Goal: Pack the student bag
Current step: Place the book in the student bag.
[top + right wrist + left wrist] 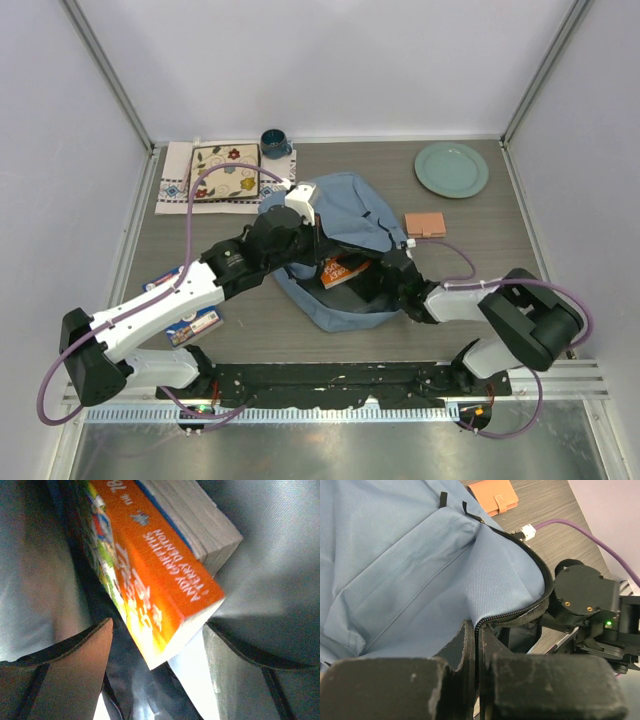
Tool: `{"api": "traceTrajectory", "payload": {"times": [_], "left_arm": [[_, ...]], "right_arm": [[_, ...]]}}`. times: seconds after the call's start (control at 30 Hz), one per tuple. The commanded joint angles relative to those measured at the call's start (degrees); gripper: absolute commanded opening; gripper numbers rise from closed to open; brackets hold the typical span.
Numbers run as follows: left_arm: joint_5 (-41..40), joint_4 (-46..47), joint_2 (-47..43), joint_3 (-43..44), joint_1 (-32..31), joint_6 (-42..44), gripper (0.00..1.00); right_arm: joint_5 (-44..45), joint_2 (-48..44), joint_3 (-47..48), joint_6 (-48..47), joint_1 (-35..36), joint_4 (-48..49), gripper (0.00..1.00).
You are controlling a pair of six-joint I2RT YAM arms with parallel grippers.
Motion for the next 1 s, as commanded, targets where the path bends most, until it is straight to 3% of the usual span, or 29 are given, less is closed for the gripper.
{"api": "traceTrajectory", "payload": {"times": [0.0, 0.17, 0.23, 0.27, 0.33, 0.37, 0.5, 0.87, 0.97], "left_arm": [[-0.6, 3.8, -2.1, 0.6, -0.3, 0.3, 0.00], [-1.3, 3.5, -2.1, 0.4, -0.2, 0.4, 0.00], [-1.4, 3.8, -2.3, 0.0, -0.2, 0.2, 0.00], [-1.2, 4.1, -2.3, -0.3, -0.2, 0.0, 0.00], [-1.3, 4.5, -2.3, -0.6, -0.2, -0.4, 0.00], [-1.2, 4.6, -2.3, -0.8, -0.2, -0.6, 0.00], [-0.4, 5.2, -1.6, -0.4, -0.2, -0.9, 0.00], [1.0, 4.4, -0.8, -0.5, -0.3, -1.5, 0.00], [1.0, 4.1, -0.6, -0.8, -0.2, -1.4, 0.00]], "right_arm": [[-0.9, -7.3, -1.1, -5.3, 0.1, -10.1, 0.79], [3.7, -21.3, -2.7, -8.1, 0.6, -22.0, 0.81], [4.9, -25.4, -4.1, -7.8, 0.6, -24.2, 0.75], [5.7, -26.9, -4.6, -7.7, 0.7, -24.6, 0.70], [6.0, -30.4, -6.1, -6.9, 0.7, -24.3, 0.49], [6.2, -30.9, -6.3, -6.7, 0.9, -24.0, 0.33], [5.2, -27.9, -6.5, -6.1, 1.2, -22.9, 0.08], [2.9, -9.6, 1.5, -6.7, 1.3, -4.0, 0.05], [2.9, -5.0, 7.2, -8.5, 1.3, -4.8, 0.05]]}}
